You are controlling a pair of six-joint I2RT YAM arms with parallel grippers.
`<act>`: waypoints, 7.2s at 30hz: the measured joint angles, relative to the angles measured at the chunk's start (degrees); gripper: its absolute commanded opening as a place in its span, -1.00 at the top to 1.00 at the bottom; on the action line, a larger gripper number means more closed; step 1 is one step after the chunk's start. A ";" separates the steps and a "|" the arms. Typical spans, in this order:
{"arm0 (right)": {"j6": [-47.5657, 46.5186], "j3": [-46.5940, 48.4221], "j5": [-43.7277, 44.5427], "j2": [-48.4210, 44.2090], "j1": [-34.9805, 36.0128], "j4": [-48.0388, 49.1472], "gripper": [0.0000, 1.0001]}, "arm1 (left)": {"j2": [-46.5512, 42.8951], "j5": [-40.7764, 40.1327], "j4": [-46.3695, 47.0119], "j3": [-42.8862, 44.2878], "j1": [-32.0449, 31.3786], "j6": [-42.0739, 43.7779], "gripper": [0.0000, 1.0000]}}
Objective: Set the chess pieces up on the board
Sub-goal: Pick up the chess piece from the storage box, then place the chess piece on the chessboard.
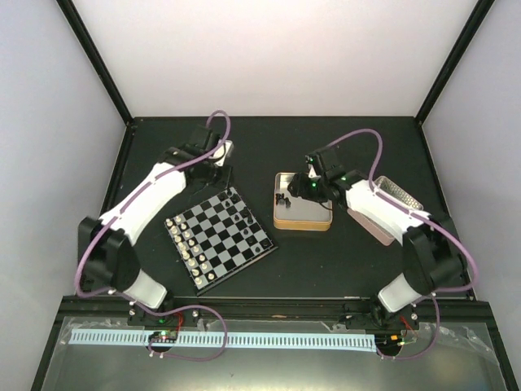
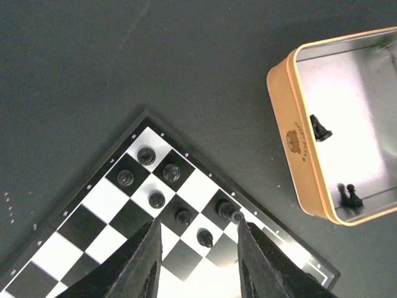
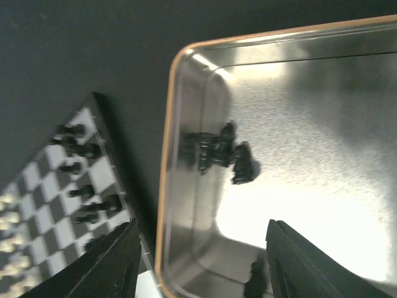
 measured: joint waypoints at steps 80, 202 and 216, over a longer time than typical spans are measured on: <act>-22.14 -11.28 -10.21 -4.83 6.49 27.65 0.79 | -29.14 23.85 43.54 -33.40 1.36 -20.20 -0.43; 8.00 -18.12 25.05 -12.33 2.27 11.26 -0.25 | -0.96 -3.67 14.99 -21.00 -20.70 -1.62 0.97; 8.41 -18.10 23.78 -11.13 1.92 10.82 -0.25 | 0.55 0.20 15.04 -21.03 -20.96 -0.35 0.95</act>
